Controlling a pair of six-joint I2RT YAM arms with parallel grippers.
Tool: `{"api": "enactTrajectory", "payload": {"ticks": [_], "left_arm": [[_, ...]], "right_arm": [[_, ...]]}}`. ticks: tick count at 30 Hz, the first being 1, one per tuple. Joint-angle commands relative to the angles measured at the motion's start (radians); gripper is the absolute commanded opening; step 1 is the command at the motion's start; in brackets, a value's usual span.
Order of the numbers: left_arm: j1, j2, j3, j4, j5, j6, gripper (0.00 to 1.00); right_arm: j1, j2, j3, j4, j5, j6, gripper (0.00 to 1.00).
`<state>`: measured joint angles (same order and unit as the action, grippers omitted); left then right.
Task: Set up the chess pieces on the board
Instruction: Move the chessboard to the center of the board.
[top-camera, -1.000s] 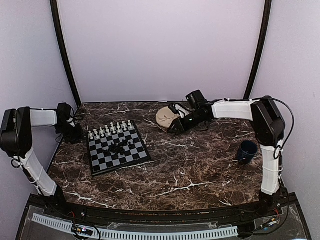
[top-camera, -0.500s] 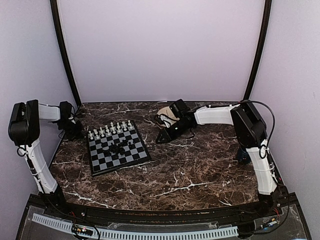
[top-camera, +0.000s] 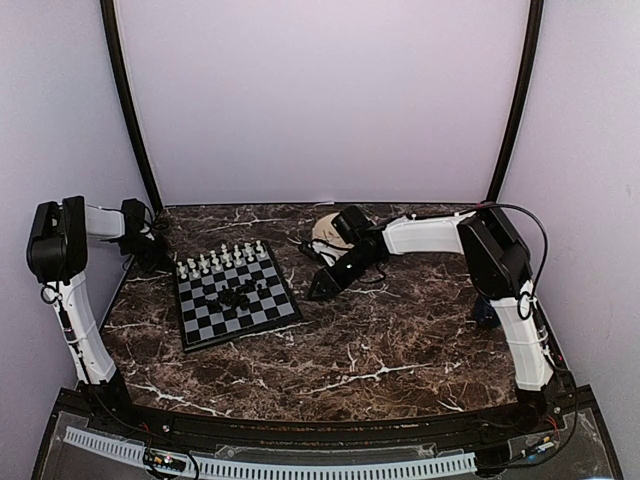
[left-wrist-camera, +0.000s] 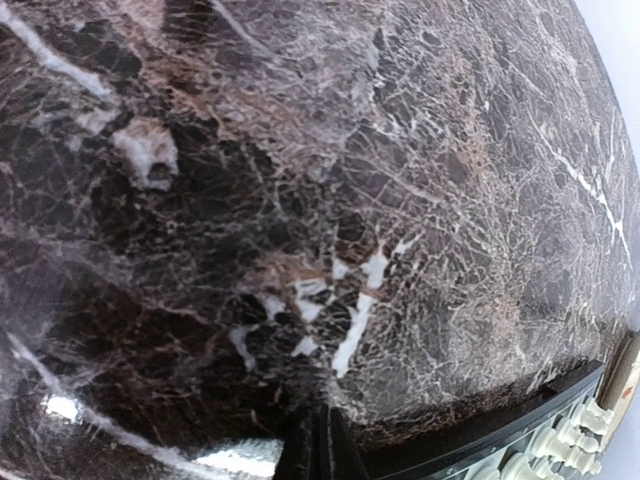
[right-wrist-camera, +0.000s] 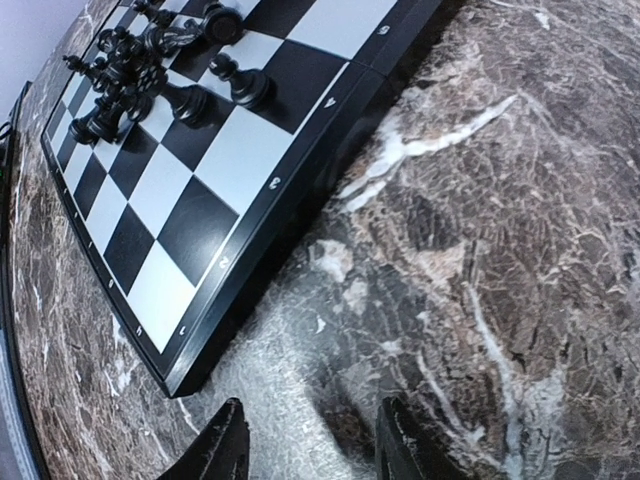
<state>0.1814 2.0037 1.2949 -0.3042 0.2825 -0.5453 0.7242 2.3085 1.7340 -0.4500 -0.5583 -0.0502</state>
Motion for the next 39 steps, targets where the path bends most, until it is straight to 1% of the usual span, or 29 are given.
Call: {"api": "enactTrajectory", "payload": {"ticks": [1,3,4,6,9,11,12,22,31,39], "left_arm": [[-0.001,0.013,-0.031,0.007,0.052,-0.010,0.00],[-0.004,0.013,-0.039,0.000,0.053,-0.007,0.00],[-0.007,0.013,-0.043,-0.004,0.052,-0.006,0.02],[-0.011,0.013,-0.046,-0.024,0.047,-0.007,0.08],[-0.018,0.006,-0.054,-0.044,0.041,-0.008,0.15],[-0.023,-0.003,-0.063,-0.051,0.033,-0.014,0.19],[-0.025,-0.009,-0.069,-0.053,0.030,-0.015,0.19],[-0.083,-0.020,-0.092,-0.056,0.045,-0.034,0.17],[-0.154,-0.022,-0.106,-0.034,0.053,-0.078,0.15],[-0.217,-0.044,-0.149,0.000,0.070,-0.118,0.14]], "right_arm": [[0.011,0.008,-0.008,-0.024,-0.042,-0.068,0.47],[0.011,0.003,-0.009,-0.038,-0.057,-0.103,0.48],[0.011,-0.001,-0.012,-0.045,-0.062,-0.115,0.50],[0.011,-0.017,-0.024,-0.050,-0.082,-0.146,0.58],[0.011,-0.046,-0.050,-0.054,-0.089,-0.204,0.67],[0.011,-0.069,-0.076,-0.049,-0.081,-0.238,0.71],[0.011,-0.079,-0.086,-0.047,-0.077,-0.256,0.72],[0.018,-0.143,-0.158,-0.066,-0.031,-0.359,0.71],[0.021,-0.172,-0.221,-0.071,-0.040,-0.377,0.69],[0.023,-0.287,-0.342,-0.146,-0.013,-0.501,0.71]]}}
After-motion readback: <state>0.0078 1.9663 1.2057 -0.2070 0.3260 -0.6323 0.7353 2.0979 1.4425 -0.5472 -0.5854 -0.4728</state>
